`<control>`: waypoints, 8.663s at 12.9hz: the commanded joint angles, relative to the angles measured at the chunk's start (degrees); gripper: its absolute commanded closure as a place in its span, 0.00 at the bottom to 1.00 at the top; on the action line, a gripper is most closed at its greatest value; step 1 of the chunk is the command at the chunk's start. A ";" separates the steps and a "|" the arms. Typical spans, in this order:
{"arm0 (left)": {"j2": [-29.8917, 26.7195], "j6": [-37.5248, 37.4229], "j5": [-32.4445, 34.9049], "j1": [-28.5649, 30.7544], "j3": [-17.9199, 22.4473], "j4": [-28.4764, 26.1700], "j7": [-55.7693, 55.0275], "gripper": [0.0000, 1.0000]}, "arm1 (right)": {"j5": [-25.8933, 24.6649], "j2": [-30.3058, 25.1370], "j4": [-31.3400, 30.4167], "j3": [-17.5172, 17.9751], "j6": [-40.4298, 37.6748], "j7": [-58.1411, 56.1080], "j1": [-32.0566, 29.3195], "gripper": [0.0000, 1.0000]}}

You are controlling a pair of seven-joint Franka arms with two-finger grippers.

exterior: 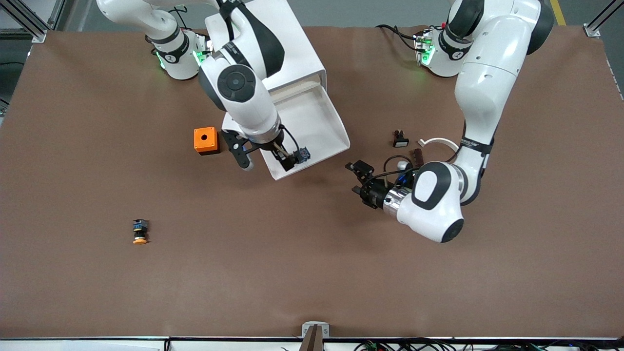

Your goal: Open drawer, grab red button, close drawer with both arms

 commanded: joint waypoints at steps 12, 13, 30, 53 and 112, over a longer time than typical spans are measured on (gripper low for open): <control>-5.90 0.61 15.87 -1.34 1.69 -0.24 31.93 0.00 | -1.34 4.34 -2.27 -0.71 7.17 4.87 5.21 0.50; -5.90 0.79 16.22 -1.16 1.95 -0.24 35.45 0.00 | -1.34 4.34 -2.18 -0.71 7.08 4.17 5.13 0.61; -2.29 24.96 33.53 -17.05 0.11 -1.03 53.49 0.00 | 3.06 0.65 1.25 -1.32 -3.47 -52.37 -16.83 0.98; -4.76 17.40 34.68 -36.40 -1.47 -5.69 47.45 0.00 | 1.21 18.32 -0.25 -3.88 15.52 -93.83 -33.98 0.95; -54.33 -5.54 46.20 16.86 -0.77 -20.81 123.46 0.00 | -6.96 -23.69 1.33 -3.88 -27.82 -92.87 -37.06 0.00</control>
